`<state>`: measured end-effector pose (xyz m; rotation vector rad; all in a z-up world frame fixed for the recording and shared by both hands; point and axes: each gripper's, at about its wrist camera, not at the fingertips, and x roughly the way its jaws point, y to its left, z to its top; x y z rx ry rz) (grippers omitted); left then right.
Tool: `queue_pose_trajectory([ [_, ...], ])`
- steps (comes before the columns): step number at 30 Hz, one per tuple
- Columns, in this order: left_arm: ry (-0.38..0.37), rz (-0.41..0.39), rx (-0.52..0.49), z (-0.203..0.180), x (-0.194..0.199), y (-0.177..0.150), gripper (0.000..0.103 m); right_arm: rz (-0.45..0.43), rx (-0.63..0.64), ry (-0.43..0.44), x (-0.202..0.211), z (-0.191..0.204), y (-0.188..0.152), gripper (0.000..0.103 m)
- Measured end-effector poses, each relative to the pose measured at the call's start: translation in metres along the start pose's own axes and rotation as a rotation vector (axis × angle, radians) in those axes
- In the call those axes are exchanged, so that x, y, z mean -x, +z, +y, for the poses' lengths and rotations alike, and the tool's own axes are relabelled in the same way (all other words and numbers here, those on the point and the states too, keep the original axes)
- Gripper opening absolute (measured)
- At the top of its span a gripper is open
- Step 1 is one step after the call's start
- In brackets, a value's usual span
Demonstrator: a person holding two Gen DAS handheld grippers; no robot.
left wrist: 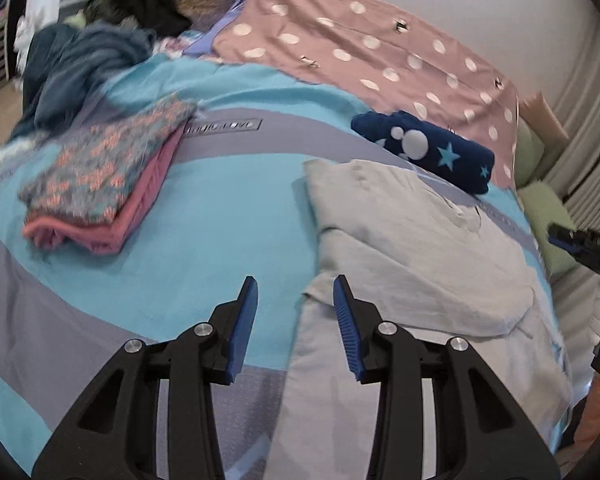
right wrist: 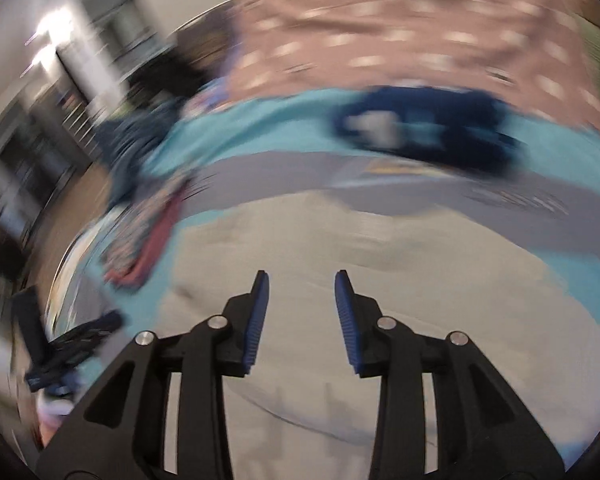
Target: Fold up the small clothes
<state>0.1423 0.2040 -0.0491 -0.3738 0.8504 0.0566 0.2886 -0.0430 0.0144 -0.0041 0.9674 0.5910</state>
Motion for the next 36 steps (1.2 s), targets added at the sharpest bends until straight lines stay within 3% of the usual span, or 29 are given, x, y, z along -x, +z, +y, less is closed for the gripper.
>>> queue_pose_trajectory([
  [4, -0.076, 0.033, 0.055, 0.005, -0.029, 0.004, 0.04, 0.125, 0.097, 0.1, -0.074, 0.067, 0.032, 0.038],
  [8, -0.156, 0.093, 0.028, -0.001, -0.061, 0.008, 0.04, 0.179, 0.179, 0.088, -0.12, 0.103, 0.049, 0.039],
  [12, -0.213, 0.113, 0.005, -0.003, -0.077, 0.005, 0.04, 0.271, 0.293, 0.108, -0.158, 0.131, 0.055, 0.06],
  [16, -0.27, 0.077, 0.026, 0.005, -0.083, 0.002, 0.04, 0.298, 0.355, -0.015, -0.188, 0.141, 0.056, 0.06],
  [17, -0.274, 0.072, 0.029, 0.006, -0.083, 0.002, 0.04, 0.308, 0.359, -0.047, -0.196, 0.14, 0.056, 0.058],
  [19, -0.262, 0.059, 0.005, 0.003, -0.081, 0.0, 0.04, 0.324, 0.361, -0.095, -0.208, 0.136, 0.055, 0.012],
  [20, -0.248, 0.051, -0.017, 0.0, -0.081, -0.001, 0.04, 0.303, 0.344, -0.106, -0.208, 0.134, 0.057, 0.001],
  [24, -0.218, 0.031, -0.023, -0.003, -0.079, -0.004, 0.011, 0.174, 0.189, -0.099, -0.202, 0.117, 0.079, 0.001],
  [27, -0.18, -0.021, -0.017, -0.003, -0.065, -0.008, 0.009, 0.213, 0.114, -0.042, -0.223, 0.102, 0.085, 0.001],
  [29, -0.153, -0.044, -0.003, -0.001, -0.056, -0.012, 0.009, 0.193, 0.145, 0.011, -0.234, 0.1, 0.081, 0.001],
  [31, -0.096, -0.029, 0.0, 0.002, -0.058, -0.015, 0.006, 0.163, 0.119, 0.002, -0.236, 0.092, 0.076, 0.001],
  [33, -0.113, -0.01, 0.019, 0.009, -0.061, -0.016, 0.007, 0.15, 0.015, 0.014, -0.222, 0.075, 0.078, 0.011],
  [36, -0.129, -0.01, 0.037, 0.015, -0.06, -0.017, 0.009, 0.102, -0.001, 0.033, -0.17, 0.055, 0.071, 0.008],
])
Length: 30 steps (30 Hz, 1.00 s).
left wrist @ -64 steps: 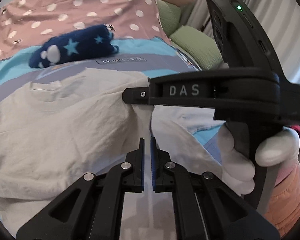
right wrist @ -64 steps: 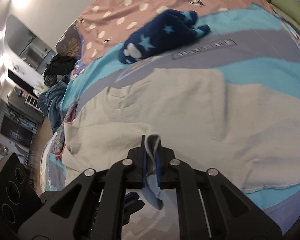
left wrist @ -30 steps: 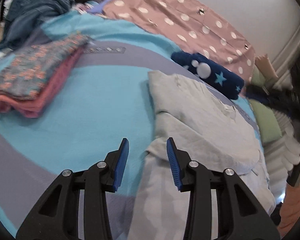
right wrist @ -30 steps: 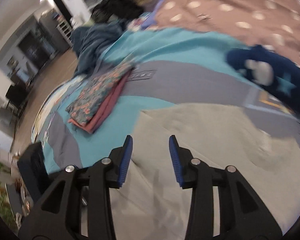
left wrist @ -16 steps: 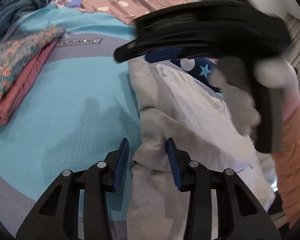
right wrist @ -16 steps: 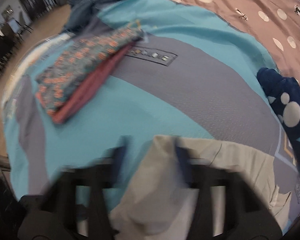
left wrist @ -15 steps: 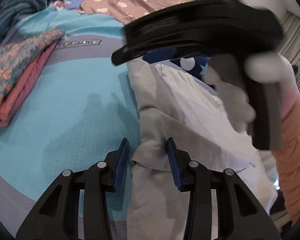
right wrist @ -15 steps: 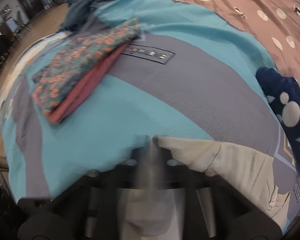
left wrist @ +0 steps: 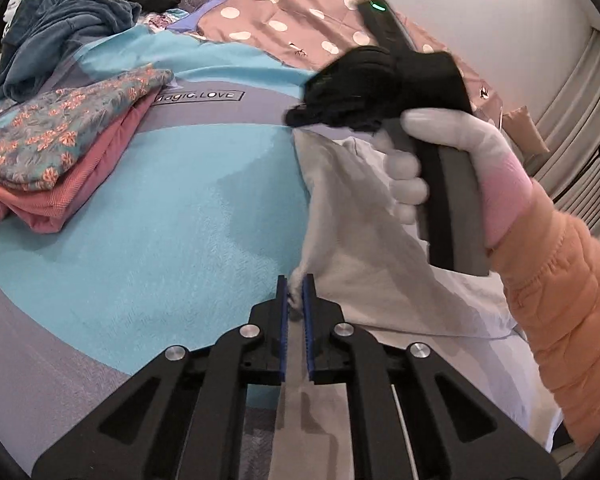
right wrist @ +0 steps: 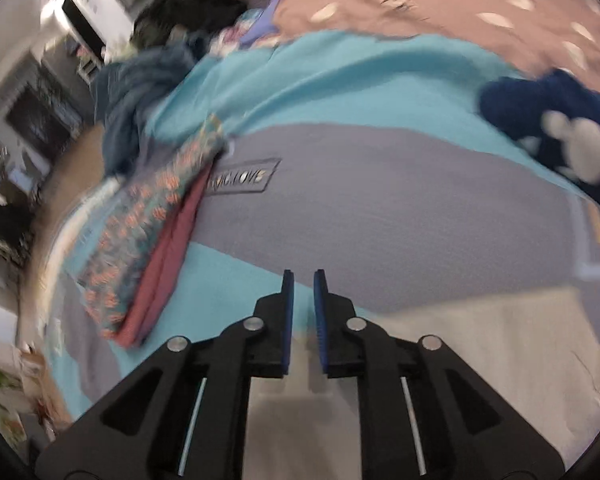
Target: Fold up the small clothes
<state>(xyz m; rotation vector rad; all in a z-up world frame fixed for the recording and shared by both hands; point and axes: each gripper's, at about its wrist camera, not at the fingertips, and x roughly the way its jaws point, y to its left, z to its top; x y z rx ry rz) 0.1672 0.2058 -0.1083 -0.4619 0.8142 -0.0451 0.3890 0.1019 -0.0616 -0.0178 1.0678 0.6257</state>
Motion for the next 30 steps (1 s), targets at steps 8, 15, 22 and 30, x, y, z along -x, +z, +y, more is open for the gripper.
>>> queue_pose_trajectory([
  [8, 0.004, -0.141, 0.025, 0.003, 0.033, 0.002, 0.011, 0.007, -0.055, -0.044, 0.148, -0.067, -0.179, 0.009],
  [15, -0.108, -0.068, -0.124, -0.04, 0.014, 0.0, 0.018, -0.077, -0.476, -0.083, 0.174, -0.169, -0.276, 0.0],
  [22, 0.045, 0.033, -0.137, -0.042, -0.014, -0.004, 0.018, -0.153, -0.451, -0.131, 0.208, -0.162, -0.29, 0.024],
  [30, -0.006, 0.044, -0.273, -0.111, 0.011, -0.009, 0.023, -0.231, -0.564, -0.056, 0.236, -0.229, -0.27, 0.039],
])
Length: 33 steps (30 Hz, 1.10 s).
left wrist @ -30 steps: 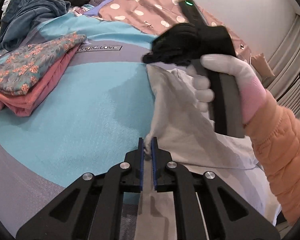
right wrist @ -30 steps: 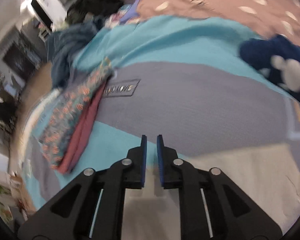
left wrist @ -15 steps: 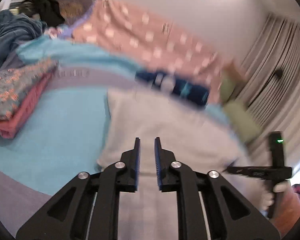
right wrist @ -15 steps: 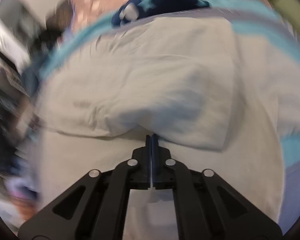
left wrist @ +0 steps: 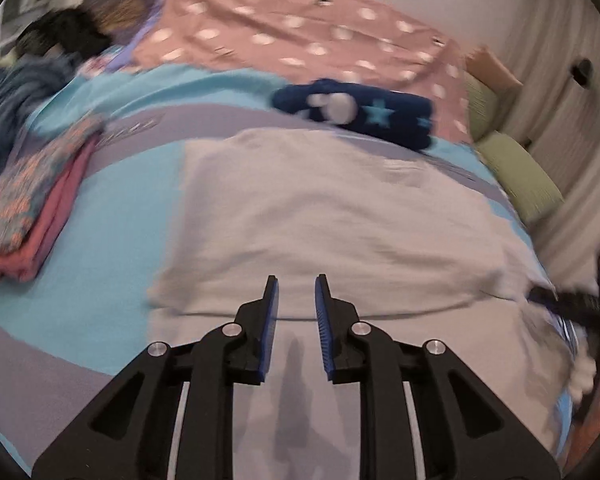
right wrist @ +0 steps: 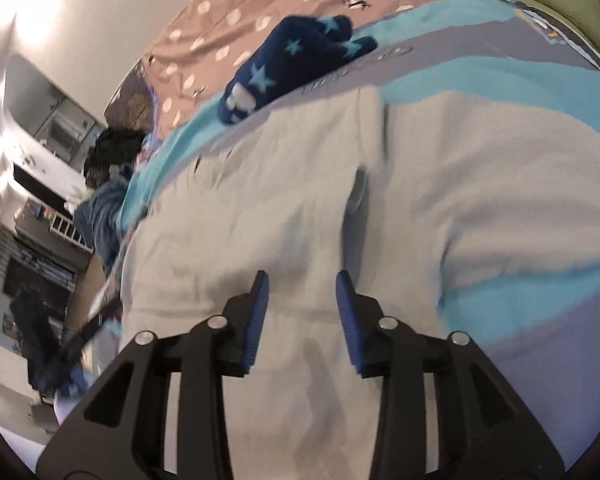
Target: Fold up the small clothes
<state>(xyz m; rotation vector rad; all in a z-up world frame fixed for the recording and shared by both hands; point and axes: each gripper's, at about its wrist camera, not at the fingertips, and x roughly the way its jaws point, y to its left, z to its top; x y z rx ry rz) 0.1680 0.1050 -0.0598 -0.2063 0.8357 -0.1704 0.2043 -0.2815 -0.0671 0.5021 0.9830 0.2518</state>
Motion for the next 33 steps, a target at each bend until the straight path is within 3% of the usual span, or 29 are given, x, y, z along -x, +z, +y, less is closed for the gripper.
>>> queue_pose_trajectory([
  [3, -0.065, 0.053, -0.077, -0.044, -0.005, 0.0, 0.04, 0.034, -0.018, 0.019, -0.003, -0.01, 0.008, 0.042],
  [7, -0.02, 0.131, -0.205, -0.095, -0.03, -0.011, 0.041, 0.139, 0.051, 0.081, -0.016, -0.013, -0.003, 0.057],
  [9, 0.001, 0.16, -0.23, -0.111, -0.045, -0.013, 0.041, 0.156, 0.077, 0.079, -0.026, -0.011, -0.005, 0.058],
  [10, 0.004, 0.167, -0.228, -0.111, -0.05, -0.013, 0.041, 0.16, 0.103, 0.085, -0.032, -0.009, -0.003, 0.053],
  [11, 0.01, 0.176, -0.223, -0.115, -0.056, -0.011, 0.041, 0.173, 0.124, 0.088, -0.036, -0.008, -0.001, 0.022],
  [12, 0.021, 0.18, -0.222, -0.116, -0.061, -0.01, 0.041, 0.193, 0.116, 0.098, -0.038, -0.009, 0.002, 0.005],
  [16, 0.063, 0.2, -0.196, -0.119, -0.077, -0.007, 0.041, 0.146, 0.027, 0.184, -0.01, -0.028, 0.017, 0.005],
  [19, 0.062, 0.187, -0.186, -0.12, -0.072, -0.008, 0.041, 0.144, 0.011, 0.062, -0.003, -0.052, 0.019, 0.006],
  [22, 0.071, 0.194, -0.19, -0.116, -0.073, -0.009, 0.042, 0.117, -0.086, 0.122, 0.007, -0.079, 0.008, 0.003],
  [26, 0.072, 0.199, -0.181, -0.12, -0.067, -0.008, 0.042, -0.047, -0.147, 0.038, 0.053, -0.11, -0.012, 0.029],
  [28, 0.041, 0.189, -0.186, -0.125, -0.061, -0.008, 0.042, -0.107, -0.198, 0.03, 0.075, -0.13, -0.022, 0.03],
  [32, 0.0, 0.178, -0.222, -0.141, -0.056, -0.005, 0.043, -0.27, -0.429, -0.073, 0.123, -0.207, -0.04, 0.05],
  [33, -0.001, 0.175, -0.23, -0.145, -0.057, -0.004, 0.043, -0.289, -0.49, -0.111, 0.133, -0.228, -0.045, 0.051],
])
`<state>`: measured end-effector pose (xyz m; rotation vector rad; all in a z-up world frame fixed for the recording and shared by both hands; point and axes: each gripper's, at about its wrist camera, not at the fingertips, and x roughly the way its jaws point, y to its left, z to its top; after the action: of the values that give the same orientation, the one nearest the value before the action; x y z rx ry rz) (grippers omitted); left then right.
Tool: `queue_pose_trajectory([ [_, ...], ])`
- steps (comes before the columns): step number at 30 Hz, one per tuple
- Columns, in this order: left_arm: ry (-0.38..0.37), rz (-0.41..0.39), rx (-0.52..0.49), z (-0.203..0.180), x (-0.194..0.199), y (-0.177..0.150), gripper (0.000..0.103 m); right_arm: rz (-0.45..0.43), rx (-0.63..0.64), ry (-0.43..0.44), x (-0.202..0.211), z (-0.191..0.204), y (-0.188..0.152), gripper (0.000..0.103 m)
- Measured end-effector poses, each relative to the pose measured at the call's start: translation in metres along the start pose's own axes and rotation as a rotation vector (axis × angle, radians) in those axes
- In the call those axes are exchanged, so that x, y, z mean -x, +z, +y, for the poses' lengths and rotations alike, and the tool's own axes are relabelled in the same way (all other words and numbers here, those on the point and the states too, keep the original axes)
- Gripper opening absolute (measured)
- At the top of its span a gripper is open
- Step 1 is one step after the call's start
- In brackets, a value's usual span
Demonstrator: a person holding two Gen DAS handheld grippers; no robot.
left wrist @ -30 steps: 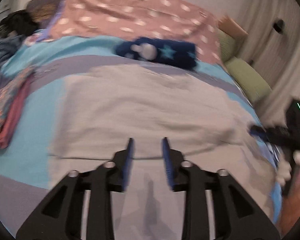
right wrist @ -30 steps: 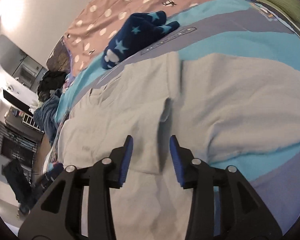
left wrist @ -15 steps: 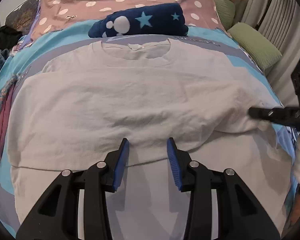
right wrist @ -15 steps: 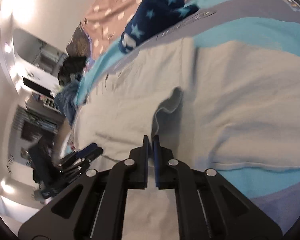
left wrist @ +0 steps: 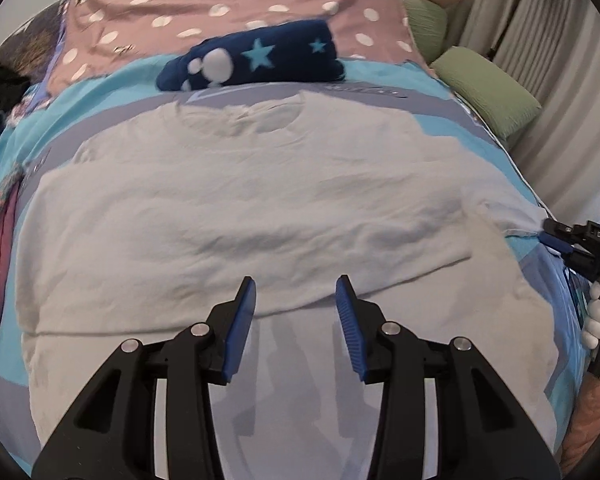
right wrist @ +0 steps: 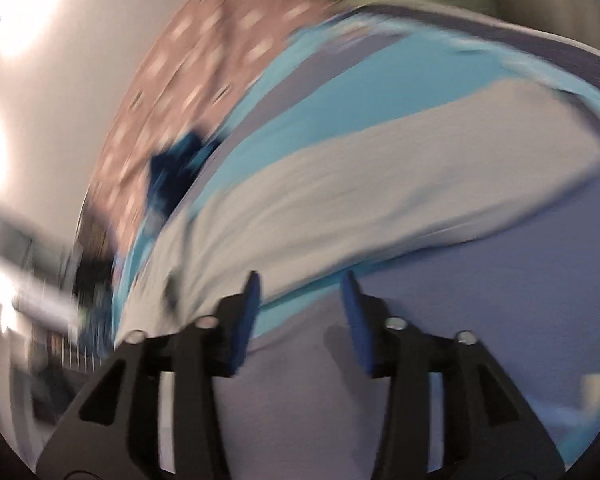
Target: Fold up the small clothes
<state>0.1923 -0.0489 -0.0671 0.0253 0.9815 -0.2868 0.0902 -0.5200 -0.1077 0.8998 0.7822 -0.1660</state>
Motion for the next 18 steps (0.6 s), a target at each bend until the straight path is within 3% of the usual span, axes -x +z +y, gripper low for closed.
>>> queue_pose_trajectory([
  [2, -0.019, -0.001, -0.006, -0.008, -0.003, 0.004, 0.043, -0.041, -0.134, -0.076, 0.01, -0.042, 0.012, 0.051],
  [5, -0.059, 0.004, -0.012, -0.021, -0.008, 0.006, 0.043, -0.081, -0.312, -0.106, 0.014, -0.091, 0.02, 0.051],
  [12, -0.078, 0.008, -0.025, -0.036, -0.02, 0.011, 0.044, -0.175, -0.411, -0.075, -0.012, -0.123, 0.048, 0.05],
  [13, -0.079, 0.006, -0.02, -0.036, -0.021, 0.011, 0.044, -0.19, -0.405, -0.094, -0.016, -0.121, 0.052, 0.041],
  [14, -0.08, 0.005, -0.016, -0.035, -0.022, 0.011, 0.044, -0.185, -0.398, -0.087, -0.021, -0.12, 0.056, 0.013],
  [15, -0.08, 0.004, -0.011, -0.034, -0.022, 0.012, 0.044, -0.172, -0.4, -0.064, -0.024, -0.117, 0.058, 0.005],
  [18, -0.089, -0.006, 0.01, -0.029, -0.022, 0.014, 0.044, -0.201, -0.36, -0.012, -0.014, -0.092, 0.063, 0.004],
])
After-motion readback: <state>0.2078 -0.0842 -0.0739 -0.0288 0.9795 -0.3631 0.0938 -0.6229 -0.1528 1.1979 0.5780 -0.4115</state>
